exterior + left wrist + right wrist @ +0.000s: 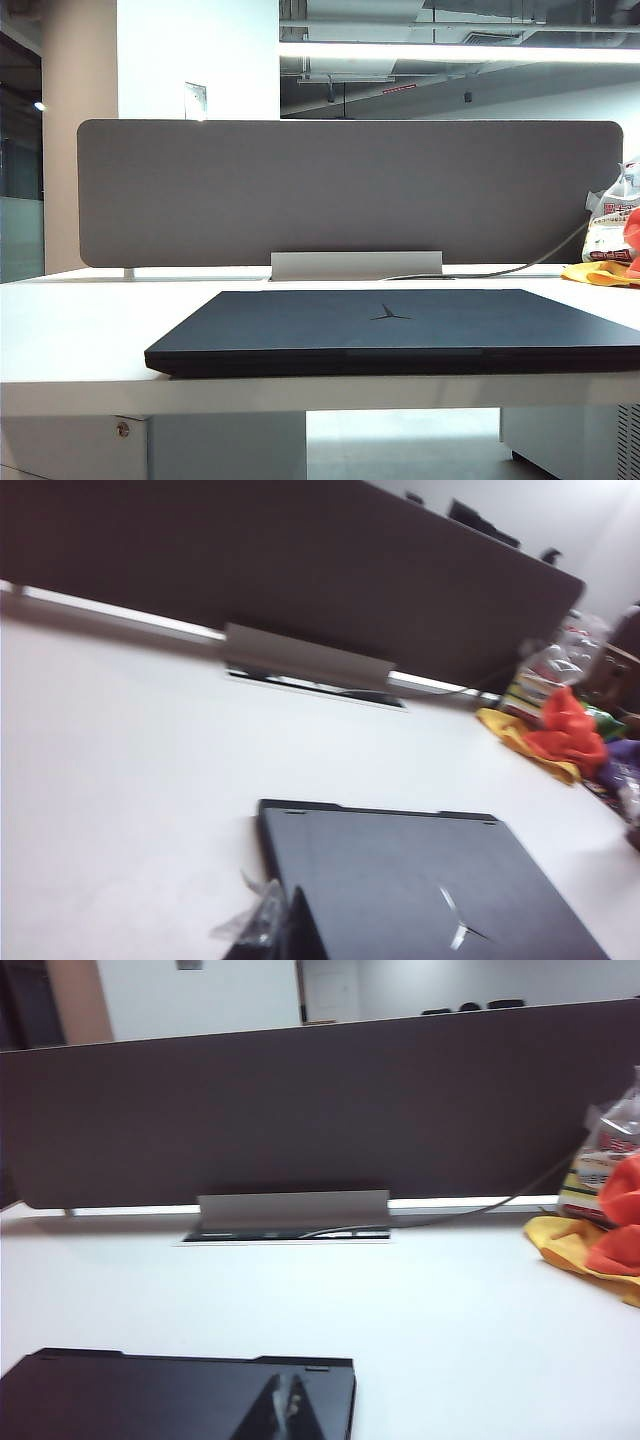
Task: Open the lid of the laptop and use the keypad to enter the password "123".
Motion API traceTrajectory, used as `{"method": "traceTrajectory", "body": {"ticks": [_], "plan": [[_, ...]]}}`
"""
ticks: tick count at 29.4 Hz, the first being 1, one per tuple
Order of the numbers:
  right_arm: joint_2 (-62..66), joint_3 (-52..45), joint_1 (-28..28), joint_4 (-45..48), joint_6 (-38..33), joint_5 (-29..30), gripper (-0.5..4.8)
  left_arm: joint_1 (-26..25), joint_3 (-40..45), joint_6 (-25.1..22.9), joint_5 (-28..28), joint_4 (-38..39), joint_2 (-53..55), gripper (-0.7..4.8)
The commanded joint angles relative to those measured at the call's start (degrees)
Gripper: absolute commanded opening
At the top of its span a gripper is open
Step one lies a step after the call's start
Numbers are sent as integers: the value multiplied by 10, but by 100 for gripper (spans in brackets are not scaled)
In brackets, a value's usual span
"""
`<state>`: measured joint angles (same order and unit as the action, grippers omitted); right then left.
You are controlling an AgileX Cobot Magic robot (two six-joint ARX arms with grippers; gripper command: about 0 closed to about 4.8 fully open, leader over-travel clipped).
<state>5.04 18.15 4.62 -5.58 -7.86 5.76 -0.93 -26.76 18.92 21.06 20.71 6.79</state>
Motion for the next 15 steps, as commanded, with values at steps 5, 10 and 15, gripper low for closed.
{"method": "traceTrajectory", "body": {"ticks": [5,10,15], "plan": [[17,42,4,-49,-1,5,-8,0,-75,-20,40,26,35,-5],[40,71,4,-93,-26,15,-8,0,-114,-27,63,46,59,-5],[77,101,4,-123,-27,43,-8,0,-139,-39,109,70,87,-5]]}}
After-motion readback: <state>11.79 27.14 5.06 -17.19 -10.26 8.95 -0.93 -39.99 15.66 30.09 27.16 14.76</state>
